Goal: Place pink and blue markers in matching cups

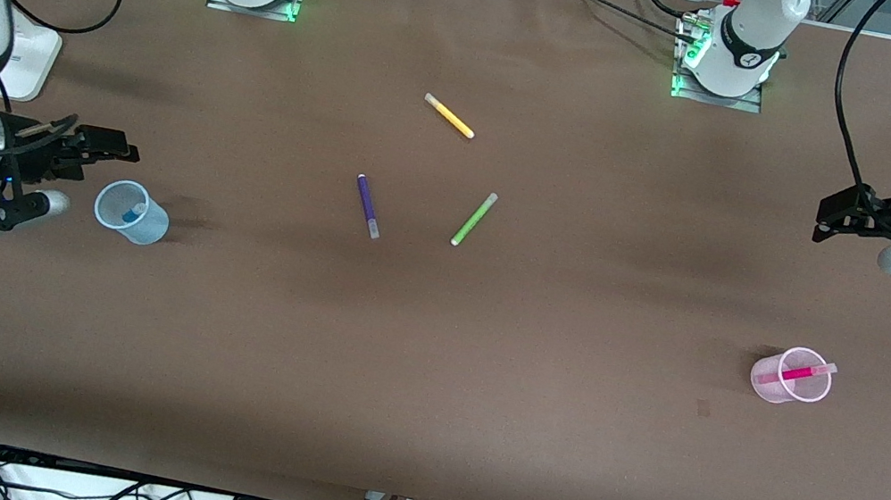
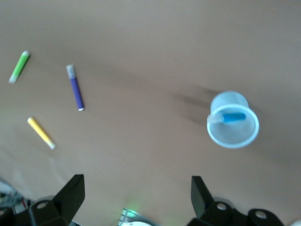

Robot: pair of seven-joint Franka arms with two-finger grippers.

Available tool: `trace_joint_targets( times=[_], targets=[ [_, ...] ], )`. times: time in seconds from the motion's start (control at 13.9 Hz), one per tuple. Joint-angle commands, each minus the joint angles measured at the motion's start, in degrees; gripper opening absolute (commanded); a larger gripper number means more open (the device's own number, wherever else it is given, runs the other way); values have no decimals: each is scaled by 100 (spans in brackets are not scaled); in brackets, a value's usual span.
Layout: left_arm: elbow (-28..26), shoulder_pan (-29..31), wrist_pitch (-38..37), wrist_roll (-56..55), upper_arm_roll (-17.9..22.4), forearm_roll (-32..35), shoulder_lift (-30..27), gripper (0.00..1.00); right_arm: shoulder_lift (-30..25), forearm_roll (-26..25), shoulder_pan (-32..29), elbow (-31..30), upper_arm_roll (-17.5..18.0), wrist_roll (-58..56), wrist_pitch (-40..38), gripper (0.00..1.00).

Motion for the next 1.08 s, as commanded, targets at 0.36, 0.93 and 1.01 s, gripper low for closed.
trace_joint_targets(
  times=[0.36, 0.93, 1.01],
  targets=[
    [-345, 68, 236, -89, 18, -266, -276, 100, -1826, -777, 393, -1994, -26, 1645, 694, 100],
    [-337, 52, 341, -10, 114, -459, -258, 100, -3077, -980, 164, -2358, -254, 1601, 575, 100],
    [-337, -45, 332, -10, 210, -433, -267, 100, -3068, -944, 156, -2332, -290, 1627, 408, 100]
  ],
)
